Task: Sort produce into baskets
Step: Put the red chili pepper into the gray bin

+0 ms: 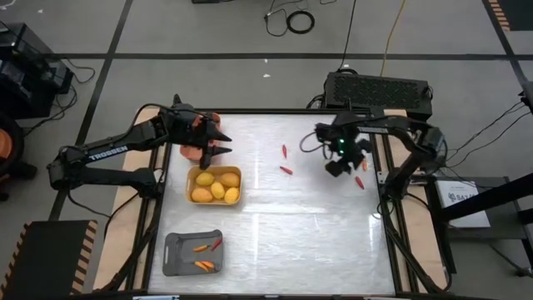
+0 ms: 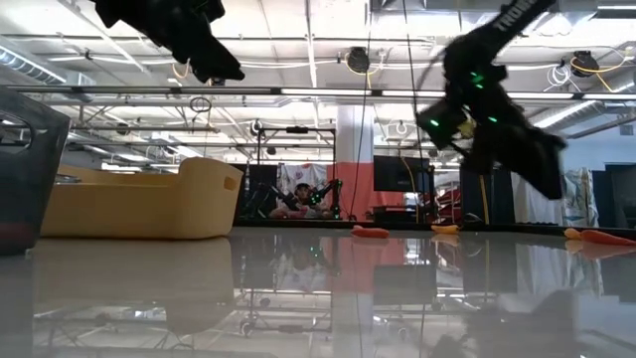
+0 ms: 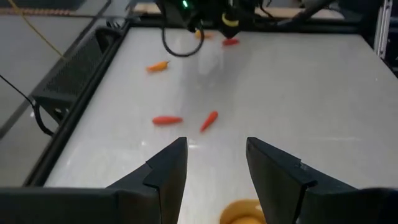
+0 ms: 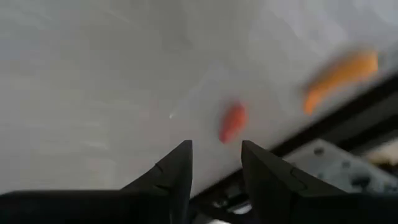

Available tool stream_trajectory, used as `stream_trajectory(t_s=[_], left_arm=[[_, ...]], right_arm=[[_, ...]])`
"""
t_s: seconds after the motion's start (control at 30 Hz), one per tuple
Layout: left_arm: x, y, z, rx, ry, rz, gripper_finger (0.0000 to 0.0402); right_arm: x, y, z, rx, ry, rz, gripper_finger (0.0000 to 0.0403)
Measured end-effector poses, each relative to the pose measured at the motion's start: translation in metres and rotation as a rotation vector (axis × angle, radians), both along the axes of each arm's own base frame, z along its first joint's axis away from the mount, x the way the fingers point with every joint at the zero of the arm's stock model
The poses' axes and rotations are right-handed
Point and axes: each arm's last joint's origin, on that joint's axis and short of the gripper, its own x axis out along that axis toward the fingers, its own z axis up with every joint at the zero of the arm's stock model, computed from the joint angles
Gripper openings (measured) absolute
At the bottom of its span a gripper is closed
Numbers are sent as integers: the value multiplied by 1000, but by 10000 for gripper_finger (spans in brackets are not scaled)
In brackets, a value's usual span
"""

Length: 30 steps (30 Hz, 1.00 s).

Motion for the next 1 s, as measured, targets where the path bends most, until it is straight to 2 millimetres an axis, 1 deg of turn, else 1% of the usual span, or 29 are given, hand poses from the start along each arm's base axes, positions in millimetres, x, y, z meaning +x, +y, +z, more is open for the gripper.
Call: stream_trajectory(t_s=[0.07, 0.13, 0.2, 0.3, 0.57, 0.7, 1.0], left_arm=[[1, 1, 2, 14, -27, 2, 173], [5, 3, 5, 32, -64, 2, 173], [8, 4, 6, 31, -85, 10, 173], [14, 7, 6, 26, -115, 19, 173], [29, 15, -2, 9, -121, 29, 173], [36, 17, -6, -27, -128, 42, 173], [47, 10, -12, -43, -114, -2, 173]], right_arm=[[-13, 3, -8, -15, 34, -25, 130], [-22, 6, -17, -35, 43, -54, 130], [-26, 8, -24, -48, 32, -72, 130], [-30, 14, -30, -11, 29, -84, 130], [-32, 15, -31, 10, 22, -65, 130], [-31, 14, -32, 2, 10, -65, 130], [-27, 12, -34, -26, -32, -61, 130]])
